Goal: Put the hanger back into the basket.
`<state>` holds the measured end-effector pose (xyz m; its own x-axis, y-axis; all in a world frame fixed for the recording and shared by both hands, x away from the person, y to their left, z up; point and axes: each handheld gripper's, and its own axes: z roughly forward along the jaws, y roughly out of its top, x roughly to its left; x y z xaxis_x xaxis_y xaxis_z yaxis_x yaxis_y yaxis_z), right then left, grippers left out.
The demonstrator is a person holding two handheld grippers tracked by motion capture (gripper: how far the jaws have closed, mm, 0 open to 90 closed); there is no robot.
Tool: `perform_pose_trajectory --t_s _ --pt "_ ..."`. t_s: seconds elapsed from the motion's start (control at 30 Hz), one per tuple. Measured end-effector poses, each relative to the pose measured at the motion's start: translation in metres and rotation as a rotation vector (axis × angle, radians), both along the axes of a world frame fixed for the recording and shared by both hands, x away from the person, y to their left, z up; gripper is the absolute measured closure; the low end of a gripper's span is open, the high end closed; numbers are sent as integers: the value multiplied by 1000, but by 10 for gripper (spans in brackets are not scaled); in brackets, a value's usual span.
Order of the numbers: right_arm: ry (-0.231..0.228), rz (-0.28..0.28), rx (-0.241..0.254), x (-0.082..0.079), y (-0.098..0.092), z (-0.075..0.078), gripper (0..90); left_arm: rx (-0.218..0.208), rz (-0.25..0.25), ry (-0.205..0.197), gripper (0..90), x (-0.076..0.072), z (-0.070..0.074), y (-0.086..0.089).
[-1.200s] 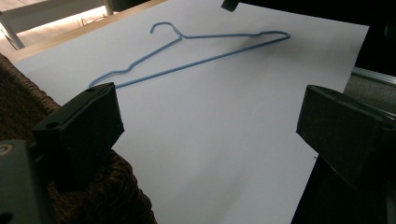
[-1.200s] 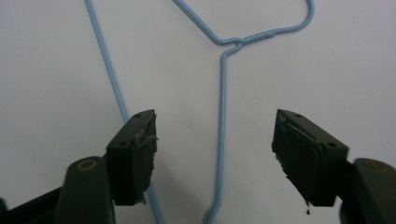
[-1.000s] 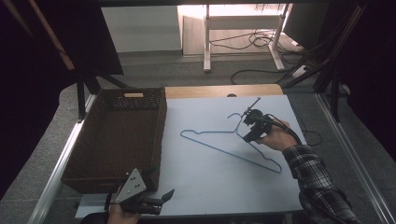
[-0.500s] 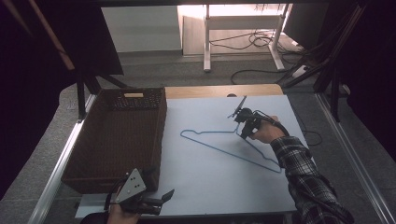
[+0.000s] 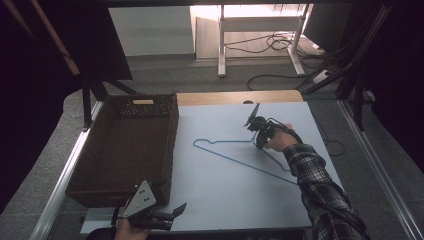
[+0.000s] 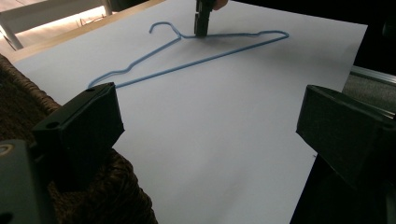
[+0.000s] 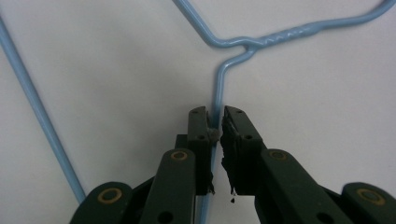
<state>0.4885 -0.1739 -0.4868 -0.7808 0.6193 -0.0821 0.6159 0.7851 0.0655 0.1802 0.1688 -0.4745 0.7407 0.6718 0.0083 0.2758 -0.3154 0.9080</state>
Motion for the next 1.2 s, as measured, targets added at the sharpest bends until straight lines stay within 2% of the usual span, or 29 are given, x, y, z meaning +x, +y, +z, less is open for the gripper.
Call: perform_pose_trajectory --t_s 0.23,0.33,0.47,0.7,1.0,1.07,1.2 --pt "24 -8 10 3 -3 -3 852 2 1 -1 71 0 0 0" --pt "39 -48 40 4 -3 -3 866 2 1 -1 71 0 0 0" --pt "36 -58 33 3 -3 -3 869 3 0 -1 71 0 0 0" --pt "-21 -62 25 -3 -5 5 871 3 1 -1 72 0 0 0" --pt "-77 -46 84 -19 -11 22 878 6 3 -2 71 0 0 -1" --pt "-90 -32 79 -22 -13 27 879 7 3 -2 71 0 0 -1" --pt "-109 -25 101 -28 -17 33 880 9 3 -3 71 0 0 -1"
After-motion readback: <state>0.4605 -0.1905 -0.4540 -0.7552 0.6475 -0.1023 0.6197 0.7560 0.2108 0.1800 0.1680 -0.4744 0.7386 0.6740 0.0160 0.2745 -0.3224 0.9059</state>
